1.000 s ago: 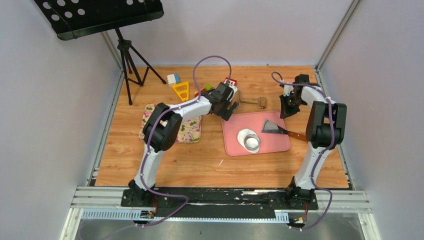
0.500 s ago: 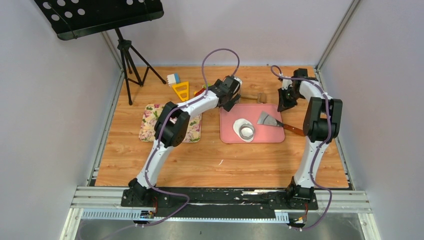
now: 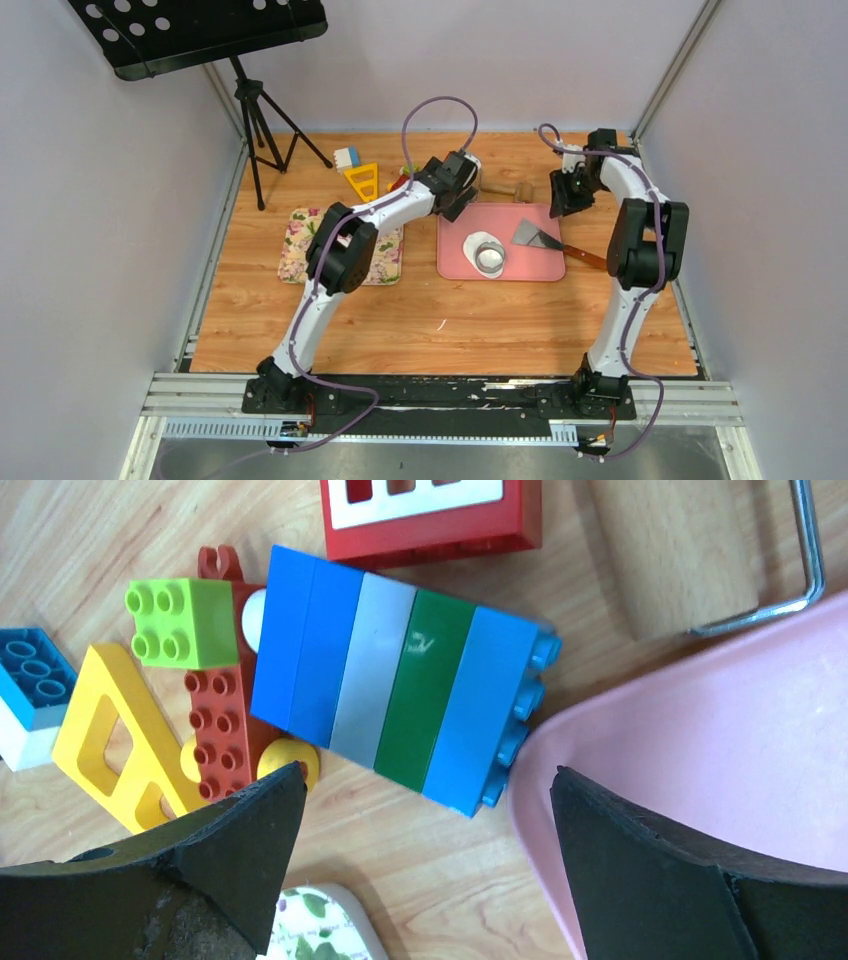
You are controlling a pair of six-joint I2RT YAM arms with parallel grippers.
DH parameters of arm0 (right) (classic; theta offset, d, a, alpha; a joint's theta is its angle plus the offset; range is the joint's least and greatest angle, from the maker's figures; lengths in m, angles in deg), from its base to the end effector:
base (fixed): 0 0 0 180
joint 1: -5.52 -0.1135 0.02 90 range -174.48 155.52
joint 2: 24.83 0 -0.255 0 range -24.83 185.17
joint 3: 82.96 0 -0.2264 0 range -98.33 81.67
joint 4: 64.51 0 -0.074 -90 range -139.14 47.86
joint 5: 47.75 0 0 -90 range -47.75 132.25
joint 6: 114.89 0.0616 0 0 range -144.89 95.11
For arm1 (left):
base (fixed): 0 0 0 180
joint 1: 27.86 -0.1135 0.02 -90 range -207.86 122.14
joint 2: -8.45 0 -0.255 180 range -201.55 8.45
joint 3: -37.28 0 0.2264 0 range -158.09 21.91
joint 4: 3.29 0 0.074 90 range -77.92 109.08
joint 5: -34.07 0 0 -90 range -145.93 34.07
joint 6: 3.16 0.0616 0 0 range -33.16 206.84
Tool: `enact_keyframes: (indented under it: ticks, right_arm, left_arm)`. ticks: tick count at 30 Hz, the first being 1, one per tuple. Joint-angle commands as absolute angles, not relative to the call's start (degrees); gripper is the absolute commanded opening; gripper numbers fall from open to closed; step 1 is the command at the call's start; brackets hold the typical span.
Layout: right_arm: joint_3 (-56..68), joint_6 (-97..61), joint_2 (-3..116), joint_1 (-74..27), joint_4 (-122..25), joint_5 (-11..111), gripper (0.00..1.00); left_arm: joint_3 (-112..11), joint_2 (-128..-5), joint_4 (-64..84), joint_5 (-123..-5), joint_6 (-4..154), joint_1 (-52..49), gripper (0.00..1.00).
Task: Roll out the dumpling wrappers from the dough
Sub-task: Move the work surface to the center of the board, then pick up the spatula from the work surface.
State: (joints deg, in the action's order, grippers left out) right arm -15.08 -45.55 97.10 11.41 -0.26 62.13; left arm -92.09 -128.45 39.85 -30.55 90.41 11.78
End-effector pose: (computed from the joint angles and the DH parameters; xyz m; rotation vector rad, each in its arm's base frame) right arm 0.4141 -0.0217 0.1645 -0.4232 2.7366 0.3832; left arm 0.4117 -0.3068 0.1578 0.6895 2.2546 0.2432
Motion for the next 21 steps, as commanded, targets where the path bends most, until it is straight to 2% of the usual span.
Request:
enact_keyframes:
  ticks: [1,5,8,14,17,21]
  right_arm:
    - [-15.05,-52.92,83.54,12.27,5.61,66.18,0.41]
    - [-10.24,-61.77,74.93,15.08,11.32,67.55,0.51]
    - [-3.72,-73.97,68.35,16.3,15.87,65.21,0.63]
    - [13.73,-94.87,54.28,16.94,9.8,58.32,0.75]
    - [15.45,-98.95,53.8,16.92,7.59,59.18,0.77]
    - [11.06,-101.89,60.4,16.92,9.56,59.58,0.76]
  left_arm:
    - [-90.42,-120.43,38.49,-33.8,90.26,11.25,1.0]
    - [-91.34,-115.95,39.55,-38.07,89.75,11.34,1.0]
    - [-93.73,-113.59,42.7,-42.05,89.96,11.64,1.0]
    - [-87.0,-102.57,44.9,-52.26,91.55,11.71,1.0]
    - [-79.45,-95.92,46.21,-57.51,94.57,11.69,1.0]
    - [-69.22,-88.07,49.39,-61.97,100.1,11.45,1.0]
